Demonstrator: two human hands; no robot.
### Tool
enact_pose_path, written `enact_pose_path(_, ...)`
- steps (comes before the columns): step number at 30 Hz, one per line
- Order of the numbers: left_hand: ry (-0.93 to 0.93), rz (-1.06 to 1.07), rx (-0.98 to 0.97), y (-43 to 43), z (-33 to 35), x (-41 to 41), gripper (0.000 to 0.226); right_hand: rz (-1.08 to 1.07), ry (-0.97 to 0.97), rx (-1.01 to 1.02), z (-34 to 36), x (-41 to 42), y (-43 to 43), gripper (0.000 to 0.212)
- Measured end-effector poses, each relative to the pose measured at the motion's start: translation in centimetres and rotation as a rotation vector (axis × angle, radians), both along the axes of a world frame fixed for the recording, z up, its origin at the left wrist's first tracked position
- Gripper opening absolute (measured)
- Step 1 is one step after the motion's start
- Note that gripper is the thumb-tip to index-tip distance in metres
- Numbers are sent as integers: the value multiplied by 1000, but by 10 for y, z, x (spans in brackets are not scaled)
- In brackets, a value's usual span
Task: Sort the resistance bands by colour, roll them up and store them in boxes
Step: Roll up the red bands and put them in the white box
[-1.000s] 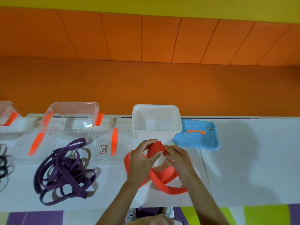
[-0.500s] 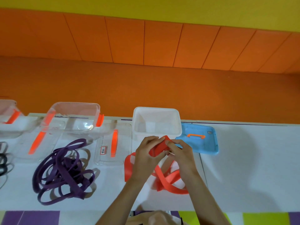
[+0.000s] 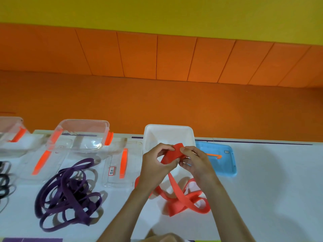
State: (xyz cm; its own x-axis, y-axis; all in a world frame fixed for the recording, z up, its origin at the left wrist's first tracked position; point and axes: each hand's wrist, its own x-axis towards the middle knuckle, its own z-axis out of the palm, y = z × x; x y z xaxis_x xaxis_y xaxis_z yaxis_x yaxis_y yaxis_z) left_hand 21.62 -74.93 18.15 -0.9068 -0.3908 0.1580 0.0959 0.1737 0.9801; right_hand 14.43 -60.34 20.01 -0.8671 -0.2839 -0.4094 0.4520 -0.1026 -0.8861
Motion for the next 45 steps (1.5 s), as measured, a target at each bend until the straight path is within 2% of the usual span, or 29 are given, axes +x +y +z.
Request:
enact_pose_path(4,-12,-73,21,-4,11,-3,31,-28,-22,-103,5,-1,3,16)
enact_pose_path(10,38,-35,135,-12,19,-10,37,-41,-42,-286,13,-4,-1,12)
enact_pose_path(11,31,-42,133,-14,18,-12,38,-33,-38,-283,13,-3,-2,9)
enact_pose_path(15,-11,-25,27,-16,11,-13,42,-1,-4,-188,8,2,0,26)
enact_pose_path(17,-38,-12,16,-16,9,-11,48,15,35,-119,7,2,0,25)
enact_pose_path(21,-113,-37,54,-19,4,-9,55,11,101,2,6,0,-2,15)
enact_pose_path(25,-203,-98,97,-22,-2,-5,52,97,206,96,2,5,-5,24)
enact_pose_path(30,-186,-60,187,-28,-7,-2,50,217,241,118,-15,19,-4,30)
enact_pose_path(34,-182,-6,245,-31,-4,-1,50,323,318,222,-36,29,-6,35)
enact_pose_path(38,-170,-55,179,-44,9,3,45,149,301,147,-34,25,-5,25)
enact_pose_path(42,-142,-106,27,-51,27,2,47,71,362,55,11,12,-16,32)
enact_pose_path(45,-122,-108,7,-46,43,-2,51,56,378,74,40,3,-30,17)
